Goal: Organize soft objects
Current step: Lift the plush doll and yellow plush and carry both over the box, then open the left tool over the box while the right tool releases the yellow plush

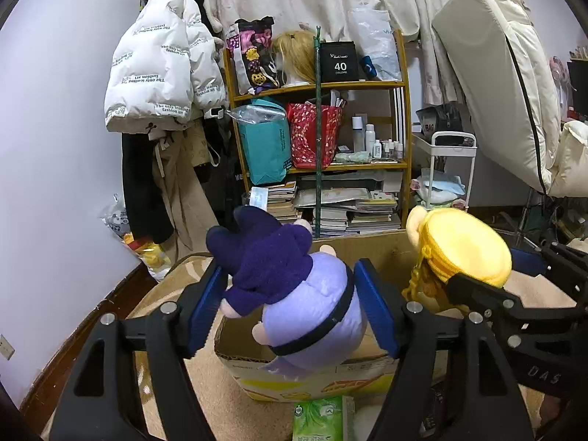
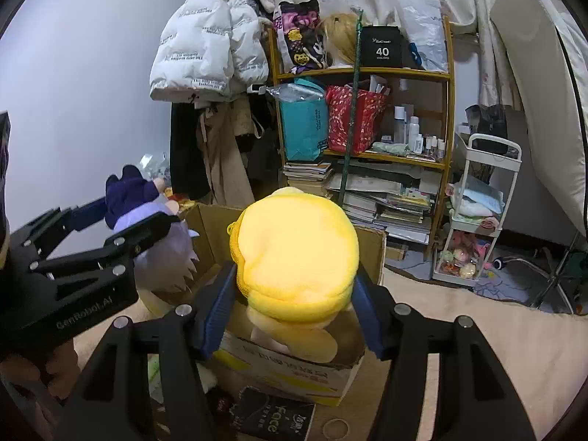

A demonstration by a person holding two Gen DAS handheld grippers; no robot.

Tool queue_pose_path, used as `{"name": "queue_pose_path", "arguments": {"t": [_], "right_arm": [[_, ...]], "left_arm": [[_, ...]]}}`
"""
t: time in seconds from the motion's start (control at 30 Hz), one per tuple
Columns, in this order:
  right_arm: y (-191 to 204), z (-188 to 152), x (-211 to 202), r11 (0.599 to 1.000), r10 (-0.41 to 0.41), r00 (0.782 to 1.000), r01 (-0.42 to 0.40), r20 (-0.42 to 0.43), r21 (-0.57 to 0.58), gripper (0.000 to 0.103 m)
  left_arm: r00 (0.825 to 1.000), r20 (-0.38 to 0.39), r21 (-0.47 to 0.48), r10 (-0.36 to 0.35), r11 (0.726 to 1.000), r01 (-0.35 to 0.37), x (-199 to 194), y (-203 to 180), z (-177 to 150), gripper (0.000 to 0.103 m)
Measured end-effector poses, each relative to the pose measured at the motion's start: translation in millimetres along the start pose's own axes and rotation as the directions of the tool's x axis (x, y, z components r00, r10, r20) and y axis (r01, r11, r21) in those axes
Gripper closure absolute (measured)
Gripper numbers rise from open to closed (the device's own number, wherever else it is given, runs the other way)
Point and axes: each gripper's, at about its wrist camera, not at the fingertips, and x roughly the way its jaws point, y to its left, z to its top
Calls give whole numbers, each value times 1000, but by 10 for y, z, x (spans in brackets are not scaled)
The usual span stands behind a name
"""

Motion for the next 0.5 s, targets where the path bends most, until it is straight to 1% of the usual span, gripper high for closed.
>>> {"name": "queue_pose_path", "arguments": {"t": [0.17, 0.3, 0.37, 0.4, 0.5], "right_arm": [[-32, -48, 40, 1000, 12, 999, -12, -35, 20, 36], [-31, -59, 21, 1000, 9, 999, -8, -43, 19, 34], [-28, -57, 12, 1000, 11, 999, -10, -42, 21, 33], [-22, -53, 23, 1000, 6, 999, -5, -43, 19, 30], [-29, -55, -15, 1000, 5, 999, -4, -34, 27, 27]], "left_arm": [[1000, -29, -15, -4, 1000, 3, 39, 38, -29, 24], [998, -62, -3, -1, 1000, 1, 43, 41, -58, 23], [997, -73, 7, 7, 1000, -6, 26, 37, -76, 16], [997, -76, 9, 11, 1000, -10, 12, 41, -78, 15], [997, -79, 20, 10, 1000, -8, -34, 48, -87, 11]]}}
